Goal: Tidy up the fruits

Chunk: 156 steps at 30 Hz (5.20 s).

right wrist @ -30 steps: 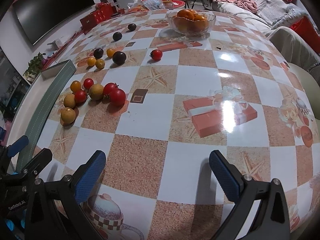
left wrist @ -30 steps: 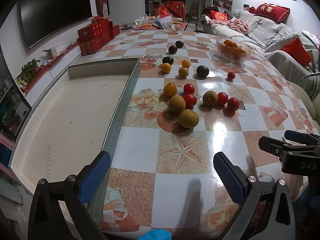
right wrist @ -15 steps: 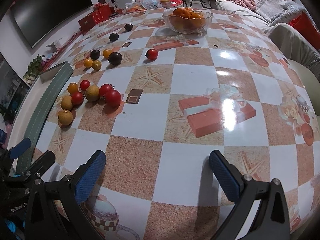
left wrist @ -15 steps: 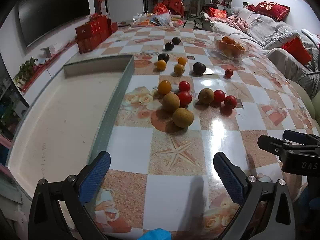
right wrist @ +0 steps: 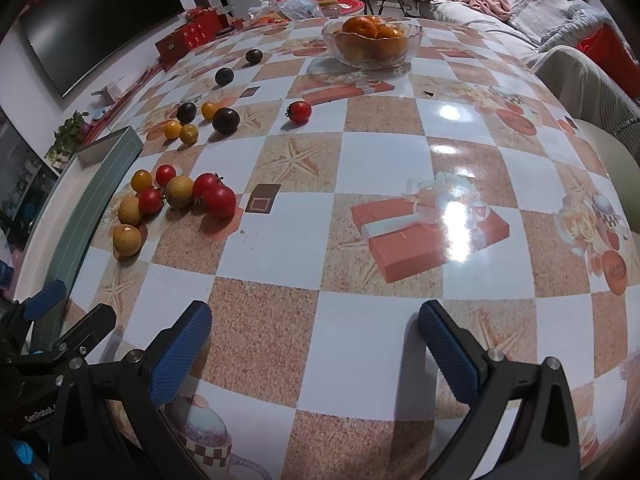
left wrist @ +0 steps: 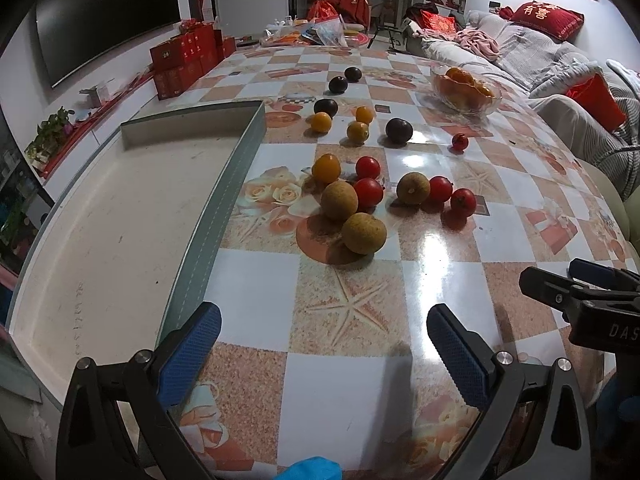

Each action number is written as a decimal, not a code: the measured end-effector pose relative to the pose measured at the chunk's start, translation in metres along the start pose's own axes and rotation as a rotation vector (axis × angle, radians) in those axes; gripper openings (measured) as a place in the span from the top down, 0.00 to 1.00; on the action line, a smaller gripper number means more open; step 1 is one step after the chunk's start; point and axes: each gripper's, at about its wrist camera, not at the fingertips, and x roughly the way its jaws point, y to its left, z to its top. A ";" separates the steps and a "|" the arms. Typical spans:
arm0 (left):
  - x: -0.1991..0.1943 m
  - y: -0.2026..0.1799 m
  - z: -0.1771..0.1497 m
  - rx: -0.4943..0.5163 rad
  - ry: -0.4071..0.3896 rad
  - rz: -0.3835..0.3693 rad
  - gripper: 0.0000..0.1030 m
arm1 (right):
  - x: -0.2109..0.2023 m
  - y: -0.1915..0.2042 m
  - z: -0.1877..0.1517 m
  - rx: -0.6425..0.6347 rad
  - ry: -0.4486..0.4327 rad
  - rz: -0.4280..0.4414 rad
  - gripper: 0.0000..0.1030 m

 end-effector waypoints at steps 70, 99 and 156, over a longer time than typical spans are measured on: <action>0.002 0.002 0.026 -0.095 -0.040 -0.146 0.72 | -0.002 0.026 0.056 -0.133 -0.114 0.174 0.77; 0.016 0.189 0.061 -0.148 0.021 0.117 0.72 | 0.053 0.248 0.085 -0.380 0.001 0.324 0.77; -0.029 -0.015 0.010 0.178 -0.034 -0.144 0.04 | -0.002 0.019 0.036 -0.016 -0.069 0.048 0.09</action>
